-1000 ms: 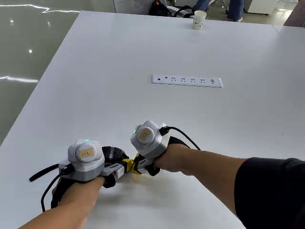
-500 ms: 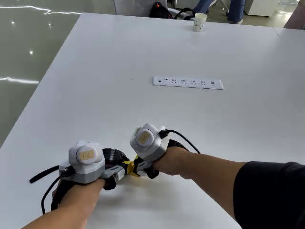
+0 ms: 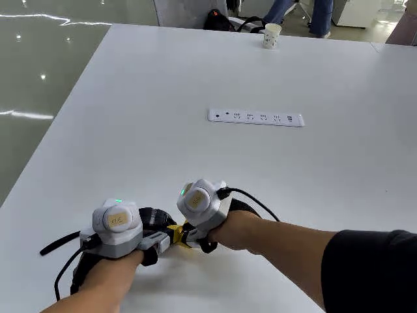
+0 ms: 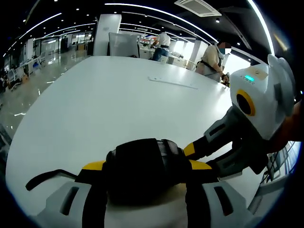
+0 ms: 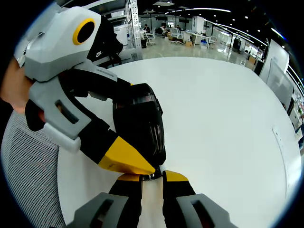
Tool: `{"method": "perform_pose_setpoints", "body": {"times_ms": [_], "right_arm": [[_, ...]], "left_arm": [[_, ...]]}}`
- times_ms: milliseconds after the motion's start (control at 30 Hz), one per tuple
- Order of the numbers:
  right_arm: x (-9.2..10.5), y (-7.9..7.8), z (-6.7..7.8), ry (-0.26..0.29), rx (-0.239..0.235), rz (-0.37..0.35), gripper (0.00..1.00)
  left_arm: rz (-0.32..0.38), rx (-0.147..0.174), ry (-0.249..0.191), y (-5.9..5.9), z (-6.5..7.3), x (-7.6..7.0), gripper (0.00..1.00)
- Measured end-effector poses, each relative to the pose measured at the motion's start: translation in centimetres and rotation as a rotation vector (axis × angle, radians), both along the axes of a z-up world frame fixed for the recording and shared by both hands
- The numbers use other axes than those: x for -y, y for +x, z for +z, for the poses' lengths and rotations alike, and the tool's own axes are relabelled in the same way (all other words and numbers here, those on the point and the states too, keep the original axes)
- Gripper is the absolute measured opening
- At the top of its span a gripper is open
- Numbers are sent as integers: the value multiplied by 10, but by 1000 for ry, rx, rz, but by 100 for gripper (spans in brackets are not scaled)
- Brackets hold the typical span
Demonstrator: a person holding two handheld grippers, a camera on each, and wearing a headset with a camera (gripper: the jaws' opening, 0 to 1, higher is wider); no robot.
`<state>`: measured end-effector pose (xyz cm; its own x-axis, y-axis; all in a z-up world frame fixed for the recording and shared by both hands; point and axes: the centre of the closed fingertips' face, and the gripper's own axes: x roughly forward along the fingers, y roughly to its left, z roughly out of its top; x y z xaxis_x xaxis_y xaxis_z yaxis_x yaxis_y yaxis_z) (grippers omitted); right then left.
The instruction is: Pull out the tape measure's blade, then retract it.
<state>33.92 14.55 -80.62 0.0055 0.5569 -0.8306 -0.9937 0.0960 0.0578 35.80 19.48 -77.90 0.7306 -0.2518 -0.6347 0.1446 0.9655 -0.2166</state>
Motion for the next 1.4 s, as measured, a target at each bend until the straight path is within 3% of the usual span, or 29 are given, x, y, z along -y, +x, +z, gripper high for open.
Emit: {"method": "perform_pose_setpoints", "body": {"times_ms": [533,667,767,933,1033,1133,1333,1400], "right_arm": [[16,-9,9,25,-3,-47,13],[19,-8,17,45,9,-53,14],[24,-9,22,60,15,-60,15],[39,-11,25,70,19,-80,17],[52,-12,25,73,16,-106,18],[61,-10,27,89,4,-145,20],[82,-4,32,119,-4,-221,25],[90,-3,34,128,-13,-246,28]], "left_arm": [[-29,4,5,-5,9,-2,62],[-73,-6,-17,-7,11,3,69],[-120,-4,12,-9,11,4,71],[-151,-13,0,-13,12,5,79],[-181,-19,1,-15,11,4,82],[-202,-37,-56,-21,11,12,90],[-285,-43,-39,-31,9,20,99],[-316,-79,-57,-39,6,23,99]]}}
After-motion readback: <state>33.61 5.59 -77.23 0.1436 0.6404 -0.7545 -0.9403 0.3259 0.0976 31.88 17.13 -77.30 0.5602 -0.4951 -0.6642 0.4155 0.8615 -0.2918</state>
